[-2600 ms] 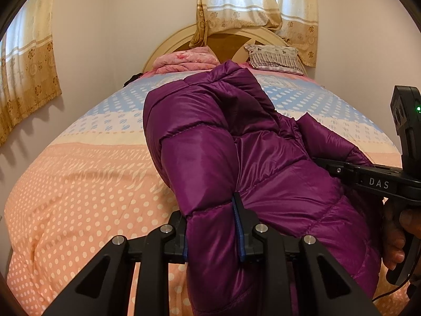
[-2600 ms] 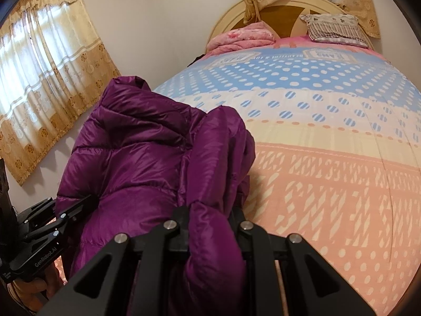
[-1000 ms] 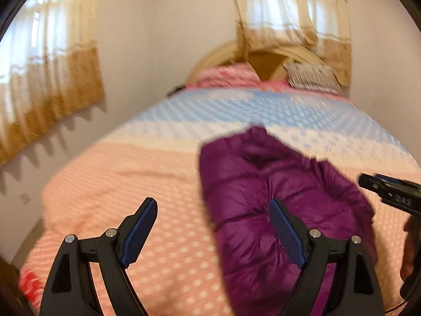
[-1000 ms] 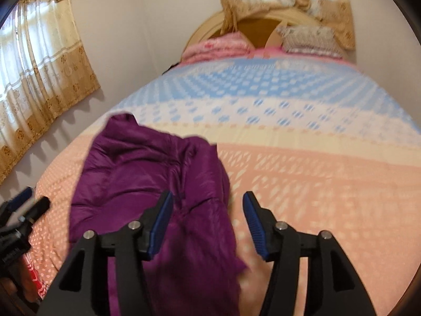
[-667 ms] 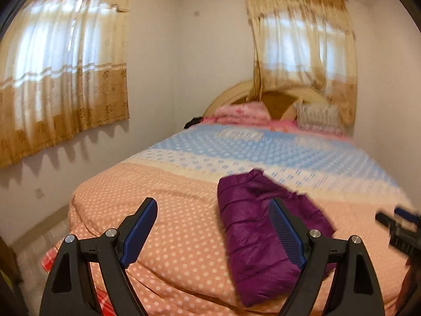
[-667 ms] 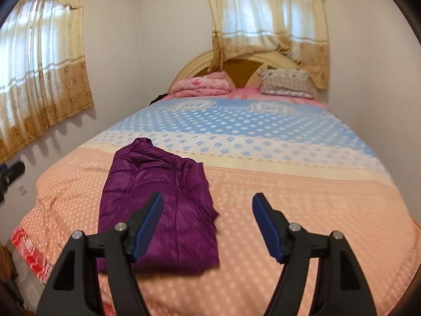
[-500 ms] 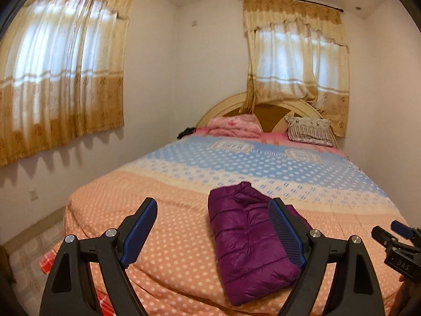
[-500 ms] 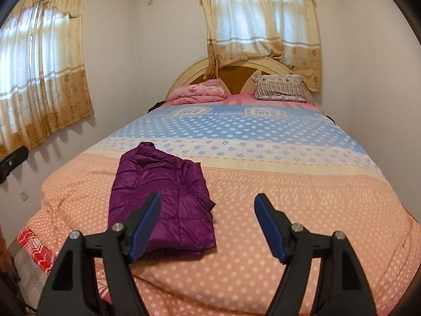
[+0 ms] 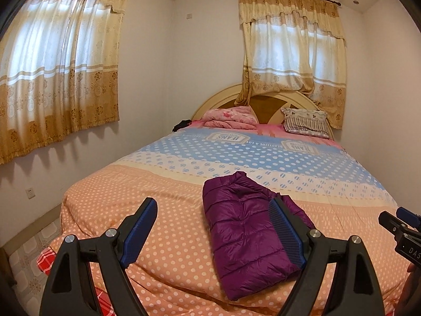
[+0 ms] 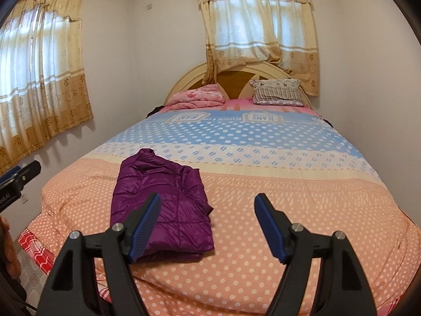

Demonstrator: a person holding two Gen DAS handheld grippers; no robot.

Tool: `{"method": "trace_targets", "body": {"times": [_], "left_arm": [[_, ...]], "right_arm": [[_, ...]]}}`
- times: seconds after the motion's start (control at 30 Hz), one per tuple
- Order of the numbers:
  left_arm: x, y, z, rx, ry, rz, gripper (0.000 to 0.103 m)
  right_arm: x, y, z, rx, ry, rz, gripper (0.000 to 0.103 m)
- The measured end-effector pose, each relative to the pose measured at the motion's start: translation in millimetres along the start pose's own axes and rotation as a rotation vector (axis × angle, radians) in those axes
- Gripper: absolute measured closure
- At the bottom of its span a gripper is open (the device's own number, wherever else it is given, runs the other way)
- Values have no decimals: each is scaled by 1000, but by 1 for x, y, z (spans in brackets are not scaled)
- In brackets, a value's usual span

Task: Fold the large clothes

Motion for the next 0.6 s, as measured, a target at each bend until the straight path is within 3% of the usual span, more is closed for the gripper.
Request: {"method": "trace_targets", "body": {"times": [0.6], "left_arm": [[2, -1, 1, 7, -2, -1, 16]], "right_arm": [[4, 2, -4, 11, 3, 16, 27]]}}
Point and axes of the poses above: each gripper's, at about its wrist camera, not at the fingertips, and y roughly against the way its jaws point, x to its left, z to its top, the point moved 9 cm from there along -y, roughly the way its jaws point, and after that the axes turned 15 degrees about -y, right-handed, at the moved point
